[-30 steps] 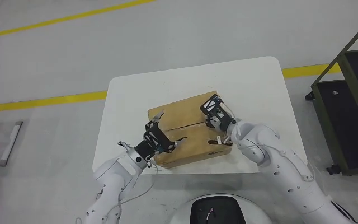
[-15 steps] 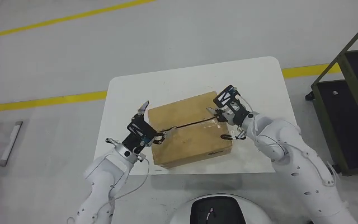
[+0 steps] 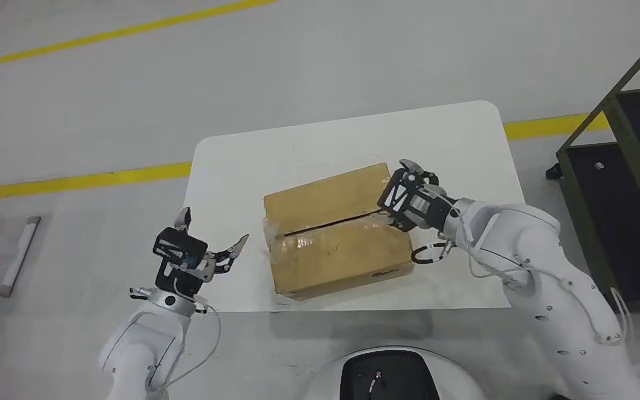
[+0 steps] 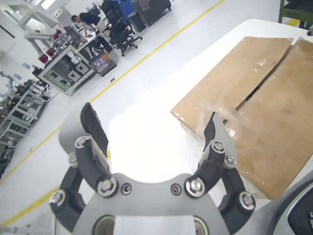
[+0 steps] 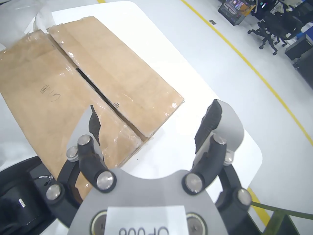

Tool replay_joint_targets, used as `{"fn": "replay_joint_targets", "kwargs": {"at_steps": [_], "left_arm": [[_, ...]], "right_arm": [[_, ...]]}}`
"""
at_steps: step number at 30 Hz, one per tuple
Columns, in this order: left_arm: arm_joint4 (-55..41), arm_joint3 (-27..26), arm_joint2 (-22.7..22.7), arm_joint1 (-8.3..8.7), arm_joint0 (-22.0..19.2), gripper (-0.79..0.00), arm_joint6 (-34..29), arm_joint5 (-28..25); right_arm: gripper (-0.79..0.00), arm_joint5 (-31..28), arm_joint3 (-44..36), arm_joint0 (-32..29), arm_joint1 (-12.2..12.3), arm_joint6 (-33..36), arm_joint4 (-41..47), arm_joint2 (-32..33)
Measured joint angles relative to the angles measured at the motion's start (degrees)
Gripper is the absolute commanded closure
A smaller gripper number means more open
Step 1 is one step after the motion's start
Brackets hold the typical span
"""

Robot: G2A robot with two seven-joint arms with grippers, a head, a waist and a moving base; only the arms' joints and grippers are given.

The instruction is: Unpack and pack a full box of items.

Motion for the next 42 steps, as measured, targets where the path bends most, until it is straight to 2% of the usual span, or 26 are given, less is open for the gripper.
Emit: {"fn": "replay_joint_targets", "kwargs": {"at_steps": [7, 15, 24, 29, 33, 35, 39, 41, 42], "left_arm": [[-0.8, 2.3, -0.6, 0.43, 2.2, -0.785, -3.4, -6.6], [0.3, 4.0, 0.2, 1.06, 2.9, -0.785, -1.6, -14.9], [-6.5, 4.4, -1.8, 1.77, 3.5, -0.785, -0.6, -24.0], [-6.9, 4.3, 0.1, 1.96, 2.7, -0.785, -3.7, -25.0], [-7.2, 3.6, 3.3, 1.96, 0.5, -0.785, -6.9, -24.2], [-7.1, 3.6, 4.5, 1.96, -0.4, -0.757, -8.3, -23.6], [-8.4, 3.6, 6.4, 1.95, -1.9, -0.631, -9.5, -22.9], [-8.7, 3.7, 6.6, 2.01, -2.1, -0.529, -10.1, -22.7], [-9.0, 3.9, 6.7, 2.03, -2.2, -0.446, -10.4, -22.5]], "right_arm": [[-0.785, 0.3, 0.2, 0.0, 0.0, -0.1, 0.1, -0.2], [-0.785, 0.3, 0.2, 0.0, 0.0, -0.1, 0.1, -0.2], [-0.785, 0.3, 0.2, 0.0, 0.0, -0.1, 0.1, -0.2], [-0.785, 0.3, 0.2, 0.0, 0.0, -0.1, 0.1, -0.2], [-0.785, 0.3, 0.2, 0.0, 0.0, -0.1, 0.1, -0.2], [-0.785, 0.3, 0.2, 0.0, 0.0, -0.1, 0.1, -0.2], [-0.785, 0.3, 0.2, 0.0, 0.0, -0.1, 0.1, -0.2], [-0.785, 0.3, 0.2, 0.0, 0.0, -0.1, 0.1, -0.2], [-0.785, 0.3, 0.2, 0.0, 0.0, -0.1, 0.1, -0.2]]}}
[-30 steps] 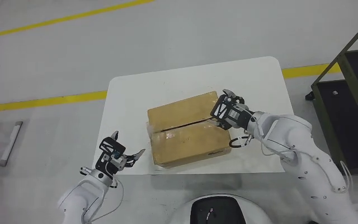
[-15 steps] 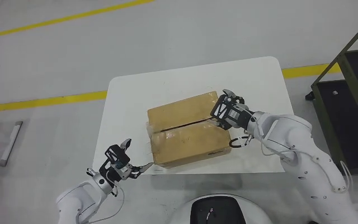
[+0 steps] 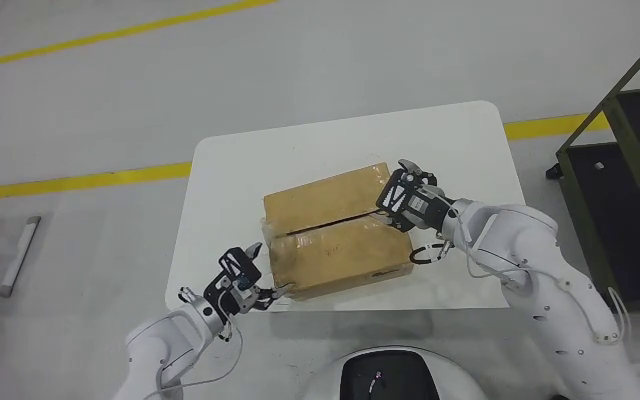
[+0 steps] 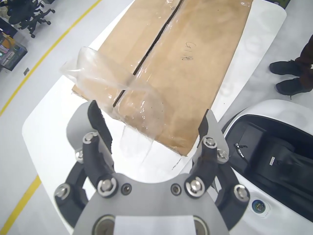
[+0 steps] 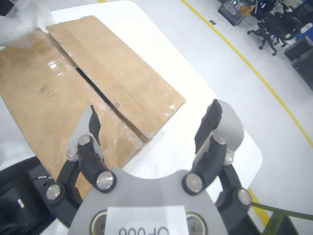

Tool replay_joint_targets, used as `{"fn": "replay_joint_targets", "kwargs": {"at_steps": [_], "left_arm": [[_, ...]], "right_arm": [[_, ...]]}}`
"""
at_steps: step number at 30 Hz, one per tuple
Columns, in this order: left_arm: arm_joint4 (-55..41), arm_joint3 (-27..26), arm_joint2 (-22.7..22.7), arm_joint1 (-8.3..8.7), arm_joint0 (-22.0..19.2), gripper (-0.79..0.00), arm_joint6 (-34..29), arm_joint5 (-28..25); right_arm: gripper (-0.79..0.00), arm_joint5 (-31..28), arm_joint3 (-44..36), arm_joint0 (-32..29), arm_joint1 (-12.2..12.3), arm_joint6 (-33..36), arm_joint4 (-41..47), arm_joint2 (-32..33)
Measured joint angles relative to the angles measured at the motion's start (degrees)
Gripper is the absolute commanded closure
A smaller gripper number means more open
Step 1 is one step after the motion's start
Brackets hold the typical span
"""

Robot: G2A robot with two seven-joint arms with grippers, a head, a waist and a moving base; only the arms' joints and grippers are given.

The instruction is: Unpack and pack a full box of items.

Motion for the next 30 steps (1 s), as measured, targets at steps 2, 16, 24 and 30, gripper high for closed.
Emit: {"fn": "replay_joint_targets", "kwargs": {"at_steps": [2, 16, 24, 30], "left_arm": [[-1.0, 0.3, 0.1, 0.02, -0.2, -0.416, -0.4, 0.5], [-9.8, 2.6, 2.4, 0.39, -3.8, -0.286, -8.7, 1.3], [-12.9, 3.4, 3.4, 0.66, -5.1, 0.0, -11.2, 2.1], [-14.4, 3.9, 1.7, 1.05, -5.6, 0.0, -11.9, 2.7]], "right_arm": [[-0.785, 0.0, 0.0, 0.0, 0.0, 0.0, 0.0, 0.0], [-0.785, 0.0, 0.0, 0.0, 0.0, 0.0, 0.0, 0.0], [-0.785, 0.0, 0.0, 0.0, 0.0, 0.0, 0.0, 0.0], [-0.785, 0.0, 0.3, -0.6, 0.0, -1.2, 1.2, -0.3]]}}
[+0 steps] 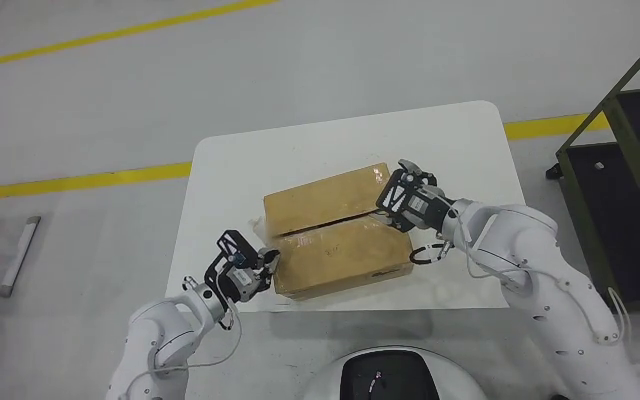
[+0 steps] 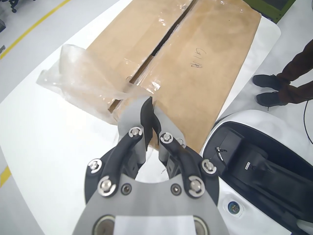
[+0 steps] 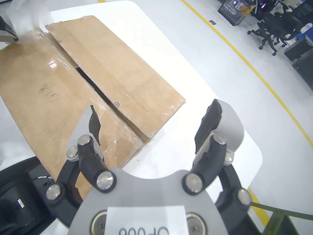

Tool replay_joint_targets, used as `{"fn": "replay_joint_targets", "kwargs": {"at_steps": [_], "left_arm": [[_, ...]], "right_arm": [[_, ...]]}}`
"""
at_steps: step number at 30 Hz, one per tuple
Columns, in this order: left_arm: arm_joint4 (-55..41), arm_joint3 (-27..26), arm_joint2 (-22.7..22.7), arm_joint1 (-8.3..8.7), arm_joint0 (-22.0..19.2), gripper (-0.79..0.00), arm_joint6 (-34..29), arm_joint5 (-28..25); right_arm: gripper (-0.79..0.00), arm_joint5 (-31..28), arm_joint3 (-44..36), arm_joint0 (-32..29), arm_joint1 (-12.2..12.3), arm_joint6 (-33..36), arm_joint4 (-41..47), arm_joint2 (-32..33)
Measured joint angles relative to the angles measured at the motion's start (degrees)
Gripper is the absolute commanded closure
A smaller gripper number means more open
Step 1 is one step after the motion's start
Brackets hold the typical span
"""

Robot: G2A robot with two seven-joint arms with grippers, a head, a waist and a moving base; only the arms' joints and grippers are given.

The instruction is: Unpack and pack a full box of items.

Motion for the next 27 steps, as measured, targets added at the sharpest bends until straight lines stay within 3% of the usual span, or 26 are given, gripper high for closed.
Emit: {"fn": "replay_joint_targets", "kwargs": {"at_steps": [6, 10, 11, 12, 13, 23, 27], "left_arm": [[-0.6, 0.3, -3.4, 0.68, 1.0, 0.0, -3.3, 0.1], [-0.7, -0.3, -5.0, 1.09, 1.8, 0.0, -4.8, -0.3], [-0.7, -0.4, -5.4, 1.16, 2.1, 0.0, -4.9, -0.4], [-0.5, -0.7, -5.8, 1.29, 2.4, 0.0, -5.2, -0.5], [0.1, -1.0, -6.2, 1.39, 2.6, 0.0, -5.6, -0.6], [7.5, -1.4, -8.9, 2.49, 3.6, 0.0, -10.5, -1.1], [17.1, -1.8, -9.7, 3.16, 3.4, 0.0, -14.1, -0.3]], "right_arm": [[-0.785, 0.7, 2.3, 0.5, -0.3, -3.9, 6.6, -0.8], [-0.785, 5.0, 3.8, 1.1, -0.8, -6.9, 7.6, -2.4], [-0.523, 6.4, 4.4, 1.3, -0.9, -7.4, 8.0, -2.9], [-0.16, 8.4, 5.4, 1.7, -1.2, -7.8, 8.0, -3.7], [0.0, 9.9, 6.3, 2.1, -1.4, -8.2, 8.2, -4.4], [0.0, 15.4, 15.2, 6.6, -3.1, -9.2, 8.0, -11.5], [0.0, 15.6, 16.3, 6.9, -3.3, -9.3, 7.6, -12.3]]}}
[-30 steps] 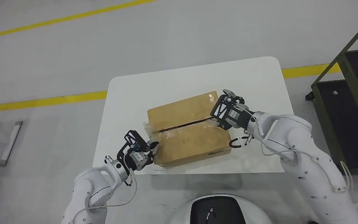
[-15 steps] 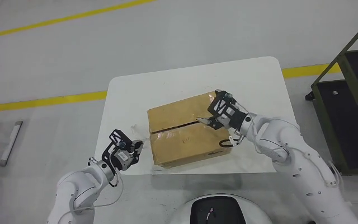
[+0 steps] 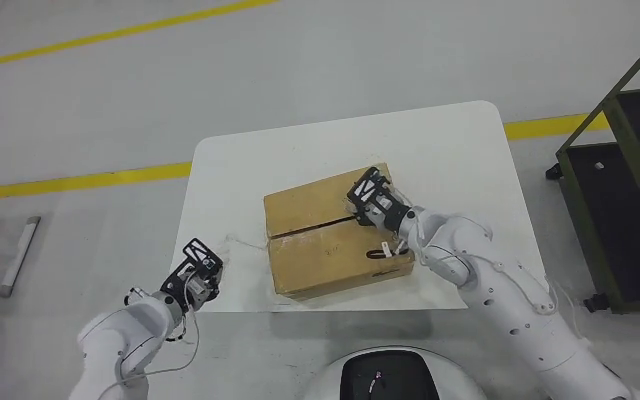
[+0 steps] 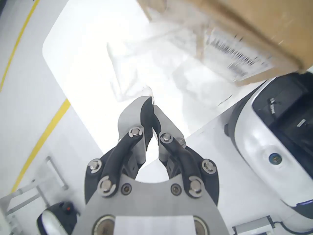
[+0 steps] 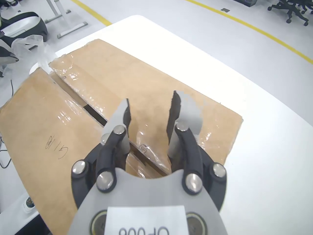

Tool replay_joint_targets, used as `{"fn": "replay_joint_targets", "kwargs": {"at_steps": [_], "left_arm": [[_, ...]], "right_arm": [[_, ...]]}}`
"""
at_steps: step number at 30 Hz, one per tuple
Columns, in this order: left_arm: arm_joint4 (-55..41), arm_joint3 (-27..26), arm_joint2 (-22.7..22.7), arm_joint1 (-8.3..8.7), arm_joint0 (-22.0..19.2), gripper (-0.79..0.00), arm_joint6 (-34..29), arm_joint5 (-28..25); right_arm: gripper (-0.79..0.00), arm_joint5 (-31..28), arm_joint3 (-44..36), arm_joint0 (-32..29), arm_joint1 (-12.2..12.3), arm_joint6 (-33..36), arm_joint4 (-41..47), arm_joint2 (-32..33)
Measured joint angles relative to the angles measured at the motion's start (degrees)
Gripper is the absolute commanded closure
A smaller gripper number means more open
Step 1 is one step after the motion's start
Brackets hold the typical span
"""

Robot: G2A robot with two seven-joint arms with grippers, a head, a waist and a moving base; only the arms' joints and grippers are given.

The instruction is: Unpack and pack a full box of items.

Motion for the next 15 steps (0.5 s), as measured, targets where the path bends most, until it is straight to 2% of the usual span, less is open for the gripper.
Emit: {"fn": "replay_joint_targets", "kwargs": {"at_steps": [3, 11, 15], "left_arm": [[8.0, 0.1, 0.7, 0.25, -0.2, 0.0, 0.7, 1.6], [19.0, 1.5, 3.4, 0.58, -1.8, 0.0, 5.4, 4.7], [22.1, 3.9, 4.5, 0.64, -3.3, 0.0, 9.0, 6.3]], "right_arm": [[0.0, 0.1, 0.2, -0.1, -0.1, 0.2, -0.4, -0.4], [0.0, 0.2, 0.5, -0.3, -0.2, 0.8, -1.1, -0.6], [0.0, -0.1, 0.5, -0.5, -0.2, 1.0, -1.5, -0.6]]}}
